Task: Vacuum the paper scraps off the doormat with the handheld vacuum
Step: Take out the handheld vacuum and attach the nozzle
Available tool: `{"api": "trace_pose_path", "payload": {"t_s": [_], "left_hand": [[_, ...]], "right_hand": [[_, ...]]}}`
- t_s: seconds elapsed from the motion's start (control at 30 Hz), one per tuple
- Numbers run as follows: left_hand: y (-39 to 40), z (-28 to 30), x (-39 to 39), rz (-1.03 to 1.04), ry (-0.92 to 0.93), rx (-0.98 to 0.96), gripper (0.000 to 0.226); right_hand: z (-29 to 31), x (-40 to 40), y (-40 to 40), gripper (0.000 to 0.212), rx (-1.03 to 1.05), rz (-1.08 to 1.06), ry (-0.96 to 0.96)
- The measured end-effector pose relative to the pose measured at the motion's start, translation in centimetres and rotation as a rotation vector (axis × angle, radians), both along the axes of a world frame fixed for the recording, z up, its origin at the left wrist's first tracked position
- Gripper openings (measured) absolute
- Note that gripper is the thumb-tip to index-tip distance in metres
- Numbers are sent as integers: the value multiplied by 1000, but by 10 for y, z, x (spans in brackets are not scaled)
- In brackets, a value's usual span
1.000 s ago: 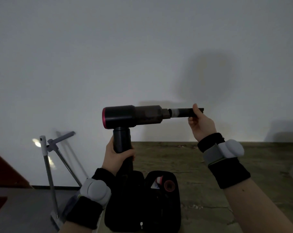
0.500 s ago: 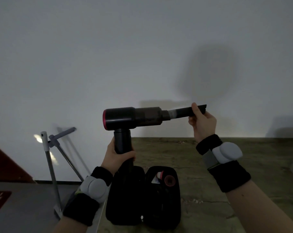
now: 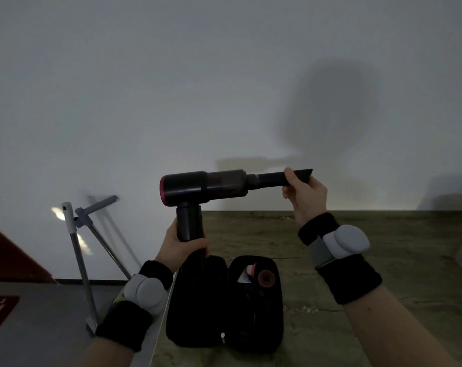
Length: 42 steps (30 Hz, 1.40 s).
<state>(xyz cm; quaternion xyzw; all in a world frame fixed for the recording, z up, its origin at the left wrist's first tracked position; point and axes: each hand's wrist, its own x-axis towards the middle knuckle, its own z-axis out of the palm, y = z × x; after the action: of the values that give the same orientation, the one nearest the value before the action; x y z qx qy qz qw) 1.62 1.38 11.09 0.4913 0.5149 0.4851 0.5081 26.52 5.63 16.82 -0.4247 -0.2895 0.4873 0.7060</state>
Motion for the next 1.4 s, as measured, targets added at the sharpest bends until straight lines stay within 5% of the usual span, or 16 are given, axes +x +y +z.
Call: {"api": "trace_pose_path", "payload": {"t_s": [0.3,0.9,1.1,1.27,1.4], "left_hand": [[-1,-7,-1,53,113,43,50],[4,-4,-7,-11,-68,-180,45],[0,-15,-3,-3,-125,-213,43],[-4,-24,3,8,-214,-225,67],[4,-18,-3,-31,-370,-312,77]], "right_hand": [[-10,1,6,16,-241,46,58],[-22,5,0,4,45,130,-26],[-26,7,-3,46,63,170,-34],[-30,8,3,7,6,145,-17],[-32,14,5,5,-76,154,61]]}}
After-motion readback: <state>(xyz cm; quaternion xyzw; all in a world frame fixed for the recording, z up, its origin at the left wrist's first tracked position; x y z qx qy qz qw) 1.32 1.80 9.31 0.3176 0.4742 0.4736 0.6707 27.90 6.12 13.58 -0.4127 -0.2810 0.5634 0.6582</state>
